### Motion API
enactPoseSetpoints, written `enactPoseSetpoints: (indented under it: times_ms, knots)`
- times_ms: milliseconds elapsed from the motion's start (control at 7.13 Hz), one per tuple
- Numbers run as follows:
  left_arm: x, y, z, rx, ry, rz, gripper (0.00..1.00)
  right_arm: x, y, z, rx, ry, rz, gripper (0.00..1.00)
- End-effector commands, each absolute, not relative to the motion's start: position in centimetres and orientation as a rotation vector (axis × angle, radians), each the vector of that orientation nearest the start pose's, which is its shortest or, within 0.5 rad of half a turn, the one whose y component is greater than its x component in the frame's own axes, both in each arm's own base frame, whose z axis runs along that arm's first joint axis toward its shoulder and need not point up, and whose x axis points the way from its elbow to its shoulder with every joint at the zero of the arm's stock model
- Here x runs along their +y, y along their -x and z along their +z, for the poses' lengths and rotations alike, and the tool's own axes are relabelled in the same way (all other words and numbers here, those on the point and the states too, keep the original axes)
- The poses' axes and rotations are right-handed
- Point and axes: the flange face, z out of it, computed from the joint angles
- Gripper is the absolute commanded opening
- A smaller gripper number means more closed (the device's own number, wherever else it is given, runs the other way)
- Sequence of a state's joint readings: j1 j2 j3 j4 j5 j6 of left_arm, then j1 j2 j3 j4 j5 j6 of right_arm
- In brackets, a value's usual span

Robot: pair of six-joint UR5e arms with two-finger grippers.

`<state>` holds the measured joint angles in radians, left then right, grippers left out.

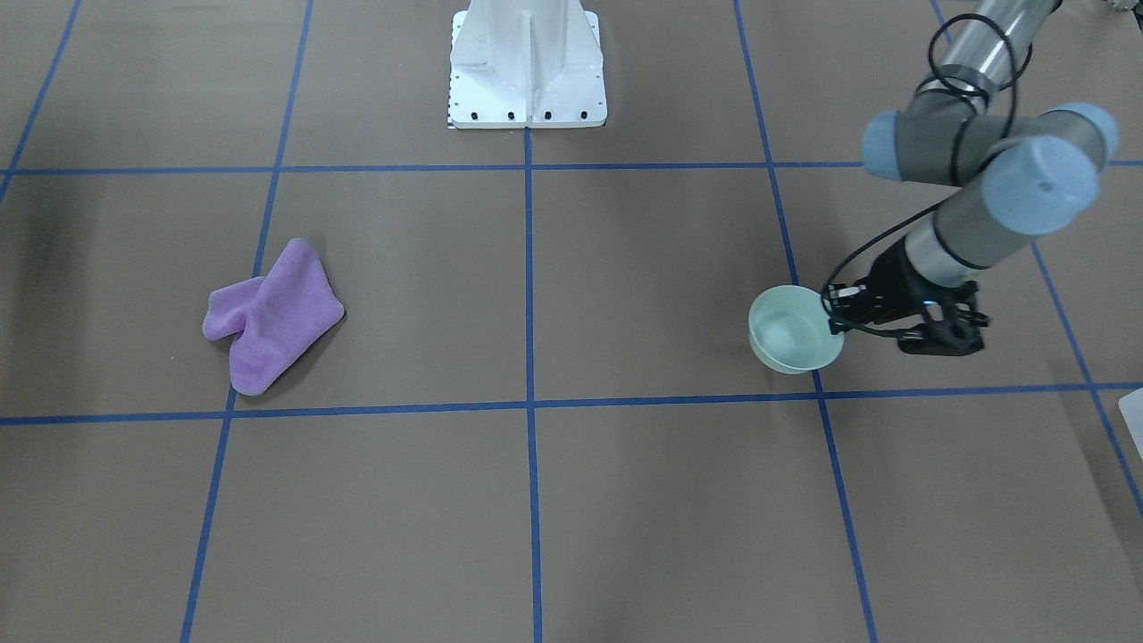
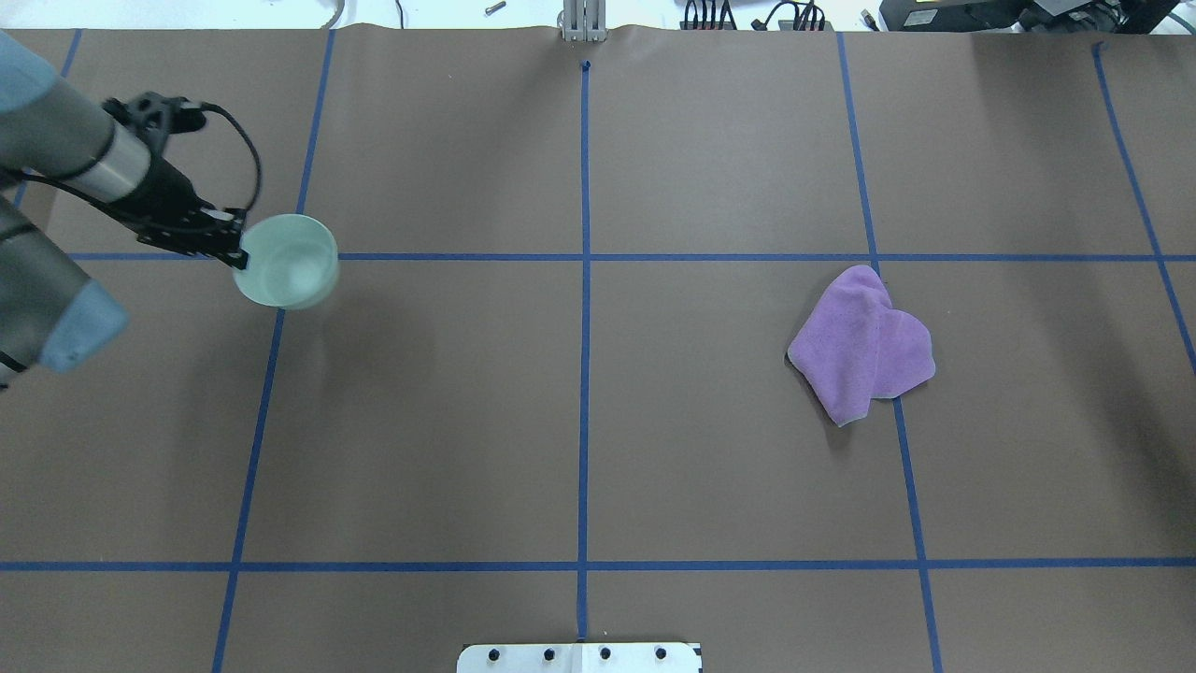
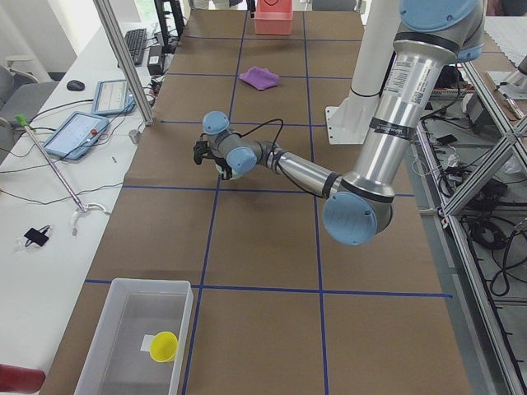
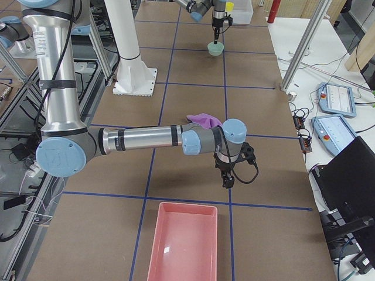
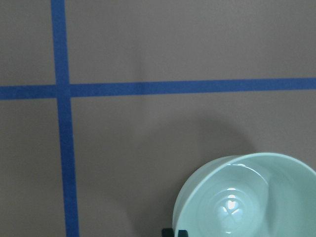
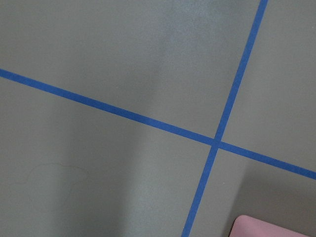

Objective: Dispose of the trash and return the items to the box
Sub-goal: 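Grasp the green bowl with the left gripper and carry it off the table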

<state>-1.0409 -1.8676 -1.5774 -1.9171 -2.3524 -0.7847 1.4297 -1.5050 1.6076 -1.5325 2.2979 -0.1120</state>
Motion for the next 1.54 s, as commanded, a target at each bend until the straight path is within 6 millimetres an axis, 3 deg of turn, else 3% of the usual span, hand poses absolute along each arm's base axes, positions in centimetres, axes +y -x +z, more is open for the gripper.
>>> enactPoseSetpoints:
  times_ms: [0, 140, 280, 421, 701, 841, 1122, 1402]
  knots:
    - [-61.1, -9.3, 57.0, 0.89, -0.09, 0.124, 0.0, -53.2, 0.8, 60.4, -0.73, -0.128, -0.294, 1.0]
    - [-65.4, 0.1, 62.4, 0.864, -0.098, 0.152, 0.0, -53.2, 0.8, 60.4, -0.73, -0.128, -0.294, 1.0]
    - [-68.1, 6.3, 66.5, 0.875, -0.092, 0.18, 0.0, -53.2, 0.8, 60.4, -0.73, -0.128, -0.294, 1.0]
    - [-68.6, 9.9, 68.8, 0.878, -0.08, 0.16, 0.0, -53.2, 0.9, 60.5, -0.731, -0.126, -0.295, 1.0]
    - [-68.0, 12.1, 71.8, 0.881, -0.033, 0.081, 0.0, -53.5, 1.2, 60.6, -0.726, -0.122, -0.3, 1.0]
    - [-68.5, 12.4, 71.6, 0.87, -0.007, -0.031, 0.0, -53.6, 1.2, 60.5, -0.726, -0.124, -0.3, 1.0]
    - [-69.1, 12.4, 73.7, 0.865, 0.025, -0.236, 0.0, -53.5, 1.4, 60.6, -0.728, -0.121, -0.303, 1.0]
    - [-69.2, 12.6, 73.9, 0.829, 0.086, -0.414, 0.0, -53.4, 1.4, 60.7, -0.728, -0.119, -0.304, 1.0]
